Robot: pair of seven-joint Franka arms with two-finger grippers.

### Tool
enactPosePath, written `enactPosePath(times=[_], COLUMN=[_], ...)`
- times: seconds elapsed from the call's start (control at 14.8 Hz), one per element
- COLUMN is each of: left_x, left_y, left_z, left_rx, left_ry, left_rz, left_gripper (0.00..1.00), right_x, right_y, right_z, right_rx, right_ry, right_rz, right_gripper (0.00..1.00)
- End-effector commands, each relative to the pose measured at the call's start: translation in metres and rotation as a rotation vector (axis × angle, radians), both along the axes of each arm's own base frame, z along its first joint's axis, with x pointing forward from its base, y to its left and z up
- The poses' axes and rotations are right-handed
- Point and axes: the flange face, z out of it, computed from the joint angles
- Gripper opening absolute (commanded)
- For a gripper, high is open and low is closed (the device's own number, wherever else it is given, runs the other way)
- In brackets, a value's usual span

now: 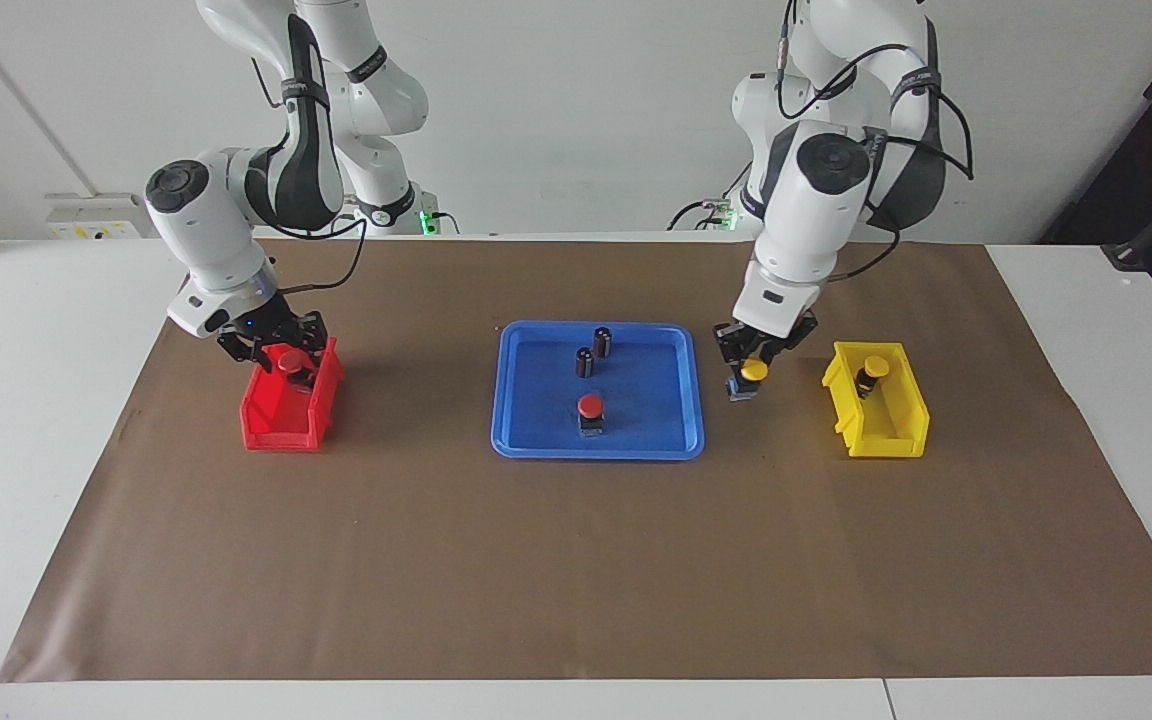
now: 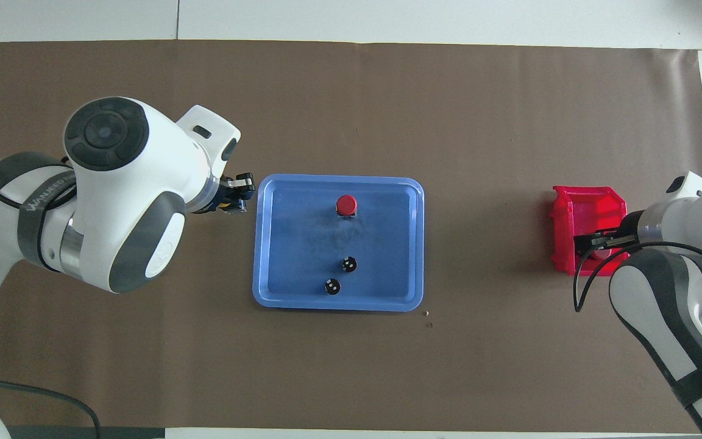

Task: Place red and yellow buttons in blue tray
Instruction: 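Drop the yellow button in the tray while the right gripper grasps another red button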

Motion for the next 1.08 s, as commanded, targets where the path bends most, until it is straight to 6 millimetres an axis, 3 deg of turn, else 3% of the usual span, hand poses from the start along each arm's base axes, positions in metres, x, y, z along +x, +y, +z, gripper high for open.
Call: enactPosePath(times=[0.0,0.2,0.34,0.61,0.88,1.02], left_x=[-0.013,-0.030,-0.034,-0.034,-0.033,-0.033], left_y=[-0.023,-0.066,-0.081,-0.099,-0.101,-0.102], left_z=[-0.021,-0.045,-0.057,-0.083,-0.085,-0.089], left_rx=[-0.031,-0.050,-0.062,-0.064,-0.072,-0.073], left_ry=[-0.027,-0.042,-0.054,-0.054,-0.064,-0.065], left_rz=[0.026,0.039,0.039,0.051,0.048,0.048], left_gripper=[0.01,0.01,0.01,0.01,0.06,0.10], right_x=[-0.009,-0.011,-0.013,-0.020,-0.025,-0.028], right_y=[-0.015,-0.016,-0.016,-0.014,-0.014,-0.013], right_z=[-0.010,-0.012,-0.014,-0.021,-0.022,-0.025], right_rx=[0.005,0.004,0.007,0.010,0.013,0.013], right_ry=[-0.020,-0.017,-0.012,0.003,0.012,0.018], right_rz=[0.027,0.038,0.035,0.026,0.029,0.037], right_gripper=[0.74,0.74,0.73,0.71,0.66,0.59])
